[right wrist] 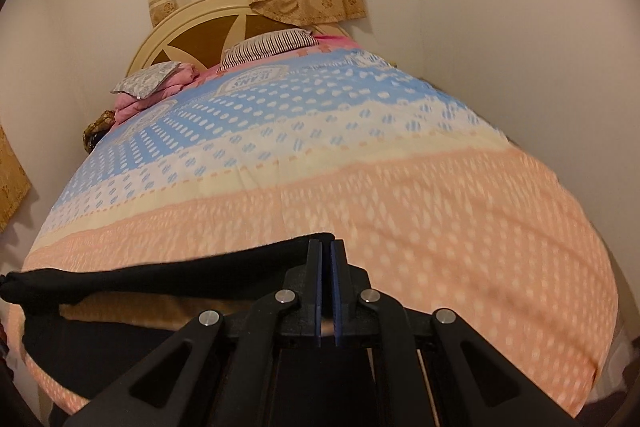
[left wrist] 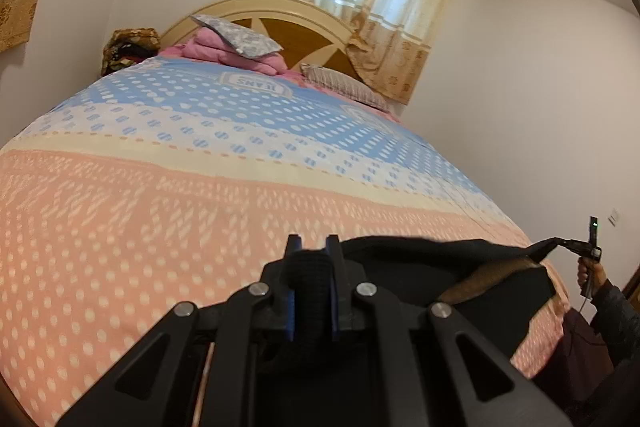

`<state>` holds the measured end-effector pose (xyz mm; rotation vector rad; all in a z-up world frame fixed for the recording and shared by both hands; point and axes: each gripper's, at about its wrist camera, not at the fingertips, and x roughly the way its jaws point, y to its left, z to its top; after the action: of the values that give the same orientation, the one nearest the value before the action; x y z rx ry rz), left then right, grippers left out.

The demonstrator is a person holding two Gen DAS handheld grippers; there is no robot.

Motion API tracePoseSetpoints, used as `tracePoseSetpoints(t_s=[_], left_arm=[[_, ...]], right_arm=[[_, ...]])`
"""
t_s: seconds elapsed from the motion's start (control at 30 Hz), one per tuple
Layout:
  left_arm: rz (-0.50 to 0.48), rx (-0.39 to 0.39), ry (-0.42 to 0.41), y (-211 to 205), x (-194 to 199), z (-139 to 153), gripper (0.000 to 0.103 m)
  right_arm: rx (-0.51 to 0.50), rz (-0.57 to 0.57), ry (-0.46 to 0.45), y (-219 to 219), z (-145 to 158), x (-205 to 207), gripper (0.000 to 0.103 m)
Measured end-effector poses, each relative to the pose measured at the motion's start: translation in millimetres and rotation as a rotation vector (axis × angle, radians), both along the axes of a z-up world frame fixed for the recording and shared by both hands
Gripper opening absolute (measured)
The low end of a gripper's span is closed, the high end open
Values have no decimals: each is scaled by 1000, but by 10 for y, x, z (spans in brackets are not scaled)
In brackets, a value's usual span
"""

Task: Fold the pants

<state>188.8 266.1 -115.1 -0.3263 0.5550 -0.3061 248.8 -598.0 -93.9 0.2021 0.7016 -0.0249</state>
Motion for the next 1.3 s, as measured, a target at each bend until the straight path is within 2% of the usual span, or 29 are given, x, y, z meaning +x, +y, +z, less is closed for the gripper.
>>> tracePoseSetpoints(t_s=[0.23,0.37,0.6,0.73,0.8,1.07,1.23,1.3], left_arm=[[-29,21,22,-60,-273,-233,12],[-20,21,31,-8,-375,-379,13],[6,-32,17,128,-402,-393,13],[-1,-36,-14,169,-427,-329,13],[-8,-30,-14,162,-460,-353,13],[-17,-41,74,164,-593,-860,13],[-28,-26,54,141,-674,-868,17],[-22,14,48,107,-695,-842,22]], right_arm=[[23,-24,35,-101,-336,-418,3],[19,-50,37,-171,-430,-603,1],[-3,-79,2,-179,-197,-675,1],[0,-83,-43,-185,-24,-718,1],[9,-89,-42,-216,-38,-750,1],[18,-110,103,-283,-761,-909,1],[-6,-101,132,-272,-891,-972,1],[-5,-102,138,-266,-889,-979,1]])
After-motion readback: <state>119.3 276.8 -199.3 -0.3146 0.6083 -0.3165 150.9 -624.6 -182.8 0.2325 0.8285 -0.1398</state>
